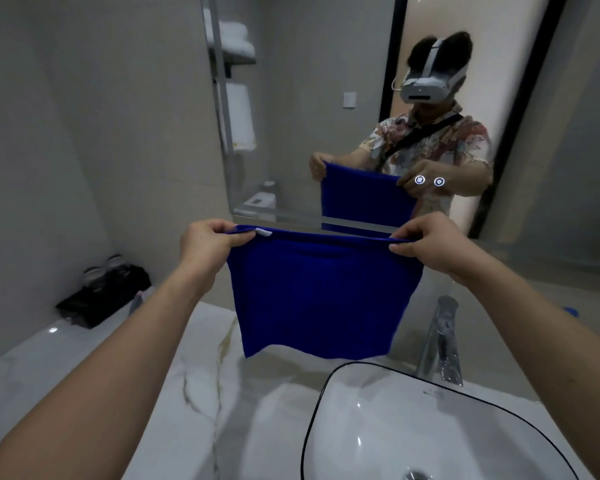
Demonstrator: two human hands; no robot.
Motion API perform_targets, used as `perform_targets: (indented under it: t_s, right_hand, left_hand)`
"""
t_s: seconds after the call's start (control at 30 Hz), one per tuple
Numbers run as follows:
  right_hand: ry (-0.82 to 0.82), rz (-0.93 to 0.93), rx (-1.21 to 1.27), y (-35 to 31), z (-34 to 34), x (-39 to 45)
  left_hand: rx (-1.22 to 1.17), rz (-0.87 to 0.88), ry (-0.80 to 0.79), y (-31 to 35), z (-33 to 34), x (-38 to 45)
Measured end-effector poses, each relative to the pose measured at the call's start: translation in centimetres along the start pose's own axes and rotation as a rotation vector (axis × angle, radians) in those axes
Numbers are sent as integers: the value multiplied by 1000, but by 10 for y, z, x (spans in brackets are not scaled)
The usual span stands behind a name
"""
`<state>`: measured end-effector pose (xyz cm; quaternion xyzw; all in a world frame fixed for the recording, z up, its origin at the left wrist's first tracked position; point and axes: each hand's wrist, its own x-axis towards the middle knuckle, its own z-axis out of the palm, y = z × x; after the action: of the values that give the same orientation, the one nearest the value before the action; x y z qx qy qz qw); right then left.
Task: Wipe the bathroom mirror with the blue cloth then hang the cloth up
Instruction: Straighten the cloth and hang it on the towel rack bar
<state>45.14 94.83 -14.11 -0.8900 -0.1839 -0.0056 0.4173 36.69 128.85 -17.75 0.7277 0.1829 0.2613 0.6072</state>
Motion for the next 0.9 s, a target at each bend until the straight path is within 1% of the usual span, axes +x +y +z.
perform_targets:
  t_s: [0.17,0.37,0.4,0.47,0.53,0.6,0.67,0.73,0.8,0.9]
  right_hand:
    - [-29,-96,2,-15,15,12]
    - [-124,-157,161,-41,43,19]
    - [-152,-173,149,-46,49,20]
    - [-219,-223,22,-57,62,23]
    - [-258,-268,-137,-71,76,21]
    - [-270,-288,-200,-83,93,20]
    - [-289,-279,-146,-94,111,18]
    - [-311,-285,-22,-106,128,15]
    - [-325,-311,79,-121,146,13]
    - [-366,-361,124,-148,173,10]
  left_hand:
    - [-45,7,88,10,-37,-22]
    - [-77,-40,267,24,-83,-66]
    - [-79,-52,309,25,-90,-73]
    - [-91,-51,368,31,-107,-85]
    - [-43,-32,404,36,-129,-96]
    - [21,-22,411,39,-152,-107]
    - [73,-51,409,42,-174,-116]
    - [110,-50,429,45,-195,-125]
    - [109,-49,481,48,-214,-135]
    - [98,-45,571,51,-245,-149]
